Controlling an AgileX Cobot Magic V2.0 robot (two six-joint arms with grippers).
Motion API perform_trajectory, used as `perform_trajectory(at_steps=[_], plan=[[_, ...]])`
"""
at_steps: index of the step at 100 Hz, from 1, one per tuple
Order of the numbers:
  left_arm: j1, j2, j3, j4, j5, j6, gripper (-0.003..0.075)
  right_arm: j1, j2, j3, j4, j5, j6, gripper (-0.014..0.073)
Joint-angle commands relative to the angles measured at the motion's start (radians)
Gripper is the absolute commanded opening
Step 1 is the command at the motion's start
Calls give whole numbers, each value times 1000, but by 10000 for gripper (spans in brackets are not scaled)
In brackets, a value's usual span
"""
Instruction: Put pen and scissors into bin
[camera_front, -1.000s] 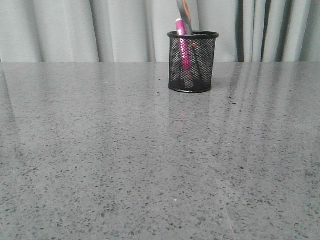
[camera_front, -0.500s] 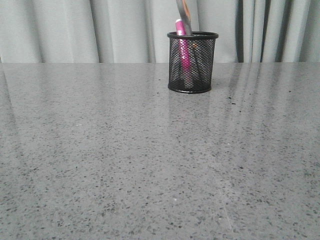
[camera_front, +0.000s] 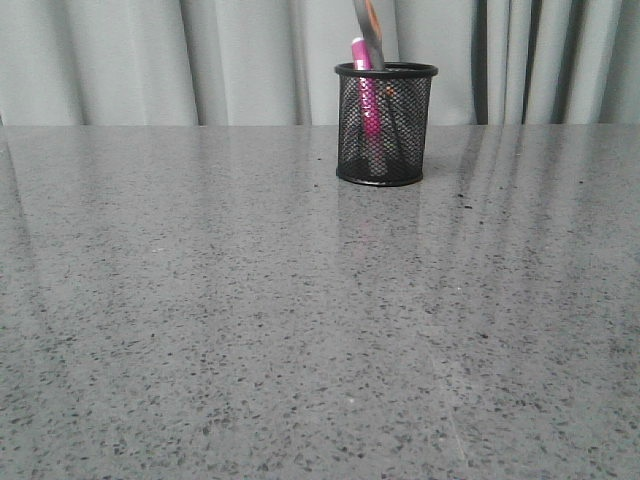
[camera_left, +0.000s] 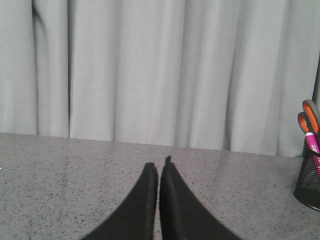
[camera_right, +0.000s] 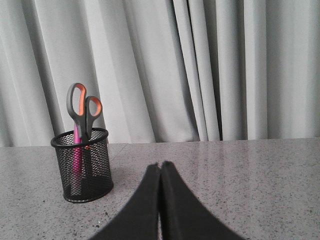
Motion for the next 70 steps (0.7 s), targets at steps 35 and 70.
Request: perform_trajectory(at_steps=[35, 70], plan=[[5, 10, -26, -4, -56, -7, -19, -5, 2, -25, -14, -65, -8, -76], [9, 10, -26, 102, -58, -7, -19, -5, 2, -25, -14, -65, -8, -76]])
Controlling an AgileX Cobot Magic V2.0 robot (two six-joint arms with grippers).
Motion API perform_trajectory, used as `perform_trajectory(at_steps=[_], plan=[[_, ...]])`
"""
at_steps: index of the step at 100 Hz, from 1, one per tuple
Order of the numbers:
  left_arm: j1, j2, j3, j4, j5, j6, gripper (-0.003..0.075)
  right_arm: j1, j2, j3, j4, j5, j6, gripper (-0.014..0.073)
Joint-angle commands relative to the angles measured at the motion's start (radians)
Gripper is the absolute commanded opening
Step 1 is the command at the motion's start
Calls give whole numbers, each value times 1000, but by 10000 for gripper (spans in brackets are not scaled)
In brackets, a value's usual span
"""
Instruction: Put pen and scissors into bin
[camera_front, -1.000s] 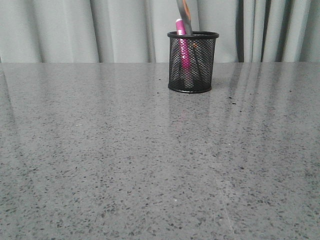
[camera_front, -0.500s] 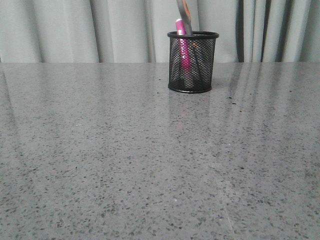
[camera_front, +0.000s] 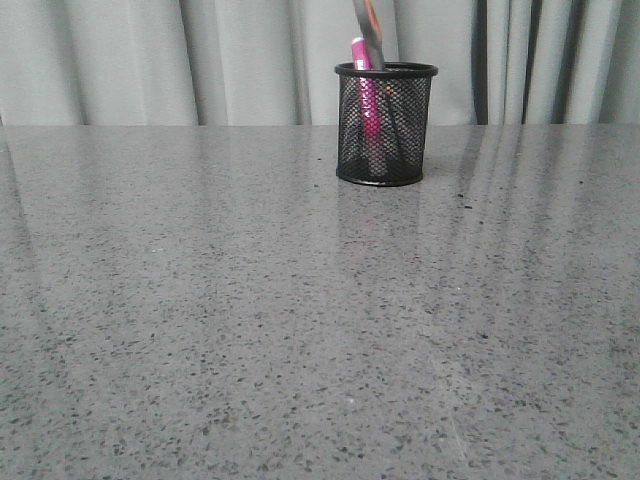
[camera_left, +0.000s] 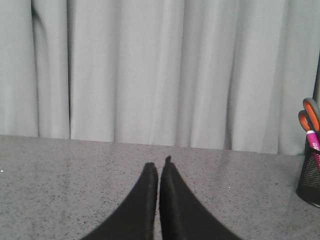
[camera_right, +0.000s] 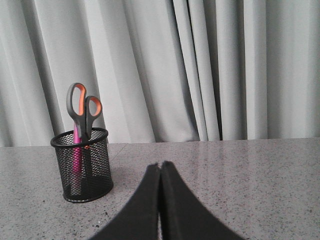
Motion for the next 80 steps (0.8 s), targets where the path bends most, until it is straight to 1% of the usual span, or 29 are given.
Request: perform_trajectory(at_steps=[1, 7, 10, 12, 16, 20, 23, 28, 35, 53, 67, 74, 78, 80], plan=[[7, 10, -26, 92, -58, -7, -19, -5, 2, -25, -14, -66, -8, -76], [20, 10, -24, 219, -46, -54, -19, -5, 2, -25, -14, -66, -8, -76], [34, 10, -23, 299, -46, -117, -19, -5, 2, -25, -14, -66, -8, -76], [46, 10, -21, 366, -40, -194, -19, -5, 2, -25, -14, -66, -8, -76], [66, 10, -18, 488, -31, -294, -19, -5, 2, -25, -14, -66, -8, -76], [88, 9, -14, 563, -11, -389, -19, -5, 2, -25, -14, -66, -8, -76], [99, 4, -14, 605, 24, -426, -19, -5, 2, -25, -14, -66, -8, -76], [109, -8, -8, 616, 82, -450, -19, -5, 2, -25, -14, -66, -8, -76], [113, -36, 14, 639, 118, -455, -19, -5, 2, -25, -14, -66, -8, -76], [117, -120, 100, 644, 118, -485, -19, -5, 2, -25, -14, -66, -8, -76], [167, -161, 144, 625, 118, -498, -19, -5, 2, -25, -14, -66, -8, -76], [190, -161, 167, 622, 89, -507, -19, -5, 2, -25, -14, -66, -8, -76], [192, -161, 187, 622, 40, -519, -19, -5, 2, -25, -14, -66, -8, -76], [189, -161, 186, 622, 48, -522, -19, -5, 2, -25, -14, -66, -8, -76]])
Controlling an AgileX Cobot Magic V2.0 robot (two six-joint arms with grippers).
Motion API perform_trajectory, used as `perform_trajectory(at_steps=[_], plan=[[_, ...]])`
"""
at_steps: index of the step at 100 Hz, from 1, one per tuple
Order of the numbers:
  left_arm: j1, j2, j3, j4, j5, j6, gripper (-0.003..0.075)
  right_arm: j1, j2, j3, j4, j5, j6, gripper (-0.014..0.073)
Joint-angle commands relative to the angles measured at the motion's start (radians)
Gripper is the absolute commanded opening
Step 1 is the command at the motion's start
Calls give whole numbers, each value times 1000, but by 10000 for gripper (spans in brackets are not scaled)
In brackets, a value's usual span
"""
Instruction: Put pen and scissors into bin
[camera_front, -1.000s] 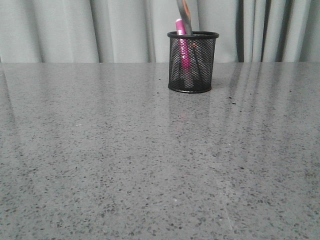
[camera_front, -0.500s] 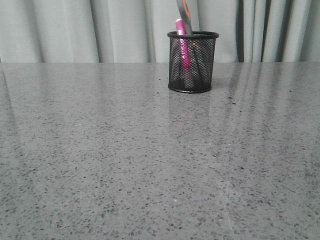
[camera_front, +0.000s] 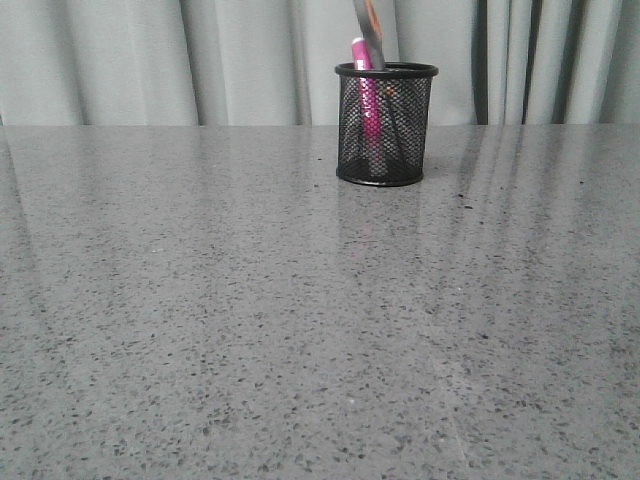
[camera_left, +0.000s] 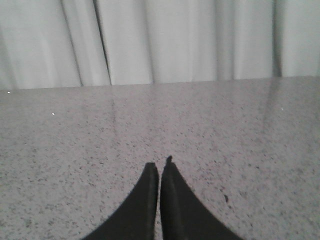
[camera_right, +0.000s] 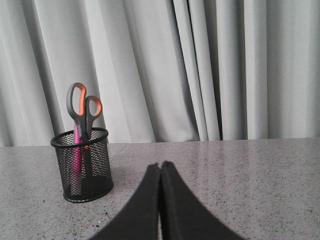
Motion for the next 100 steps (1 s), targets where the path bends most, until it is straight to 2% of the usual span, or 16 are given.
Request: perform_trajectory(at_steps=[1, 22, 100], plan=[[7, -33, 46, -8, -119, -28, -19, -5, 2, -25, -14, -66, -8, -76], [-47, -33, 45, -8, -120, -26, -19, -5, 2, -25, -14, -66, -8, -76], [-47, -33, 45, -22, -120, -26, -19, -5, 2, -25, -14, -66, -8, -76]])
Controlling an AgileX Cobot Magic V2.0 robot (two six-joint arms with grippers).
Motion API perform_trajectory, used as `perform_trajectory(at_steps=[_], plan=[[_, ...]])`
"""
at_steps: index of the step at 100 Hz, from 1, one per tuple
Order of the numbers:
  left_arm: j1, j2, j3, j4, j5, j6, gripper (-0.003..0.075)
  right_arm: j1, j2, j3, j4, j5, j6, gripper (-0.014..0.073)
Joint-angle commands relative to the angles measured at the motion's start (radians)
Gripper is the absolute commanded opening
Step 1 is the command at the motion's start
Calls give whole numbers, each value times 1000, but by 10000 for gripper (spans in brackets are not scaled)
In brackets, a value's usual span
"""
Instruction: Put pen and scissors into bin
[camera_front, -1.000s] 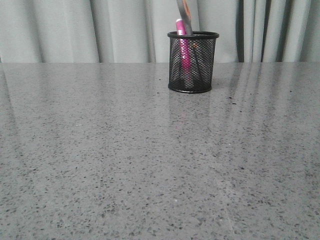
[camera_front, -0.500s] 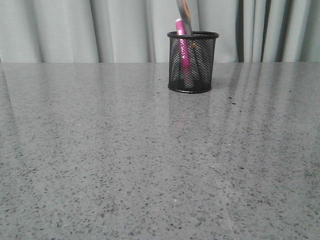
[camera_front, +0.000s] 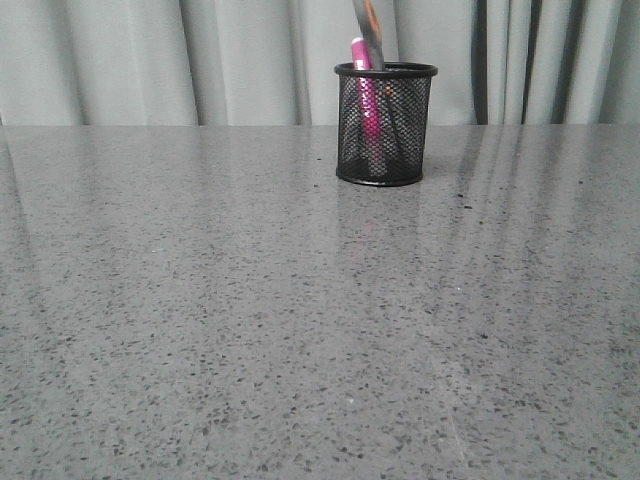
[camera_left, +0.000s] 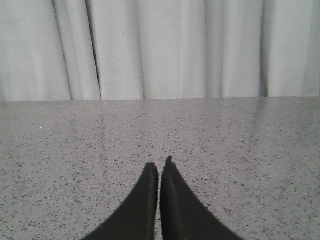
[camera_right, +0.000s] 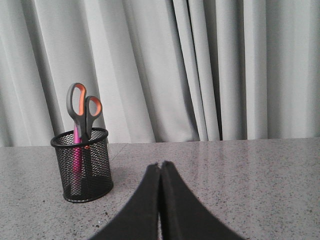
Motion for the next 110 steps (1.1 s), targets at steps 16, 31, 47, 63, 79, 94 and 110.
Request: perform_trajectory(at_steps=[16, 31, 47, 63, 79, 94, 110], plan=[[-8, -33, 45, -10, -74, -11, -19, -5, 2, -25, -16, -66, -8, -76], [-8, -33, 45, -10, -74, -11, -19, -5, 2, -25, -16, -66, -8, -76], [-8, -33, 45, -10, -74, -11, -19, -5, -15, -25, -63, -39, -14, -76], [-8, -33, 45, -10, -74, -11, -19, -101, -83, -25, -185, 159, 67, -76], [-8, -33, 45, -10, -74, -11, -19, -242, -181, -23, -421, 367, 280, -76], [-8, -33, 45, -10, -74, -11, -19, -292, -291, 45, -459, 398, 306, -76], [-8, -31, 45, -10, -75, -11, -19, -293, -343, 55, -479, 501, 311, -76]])
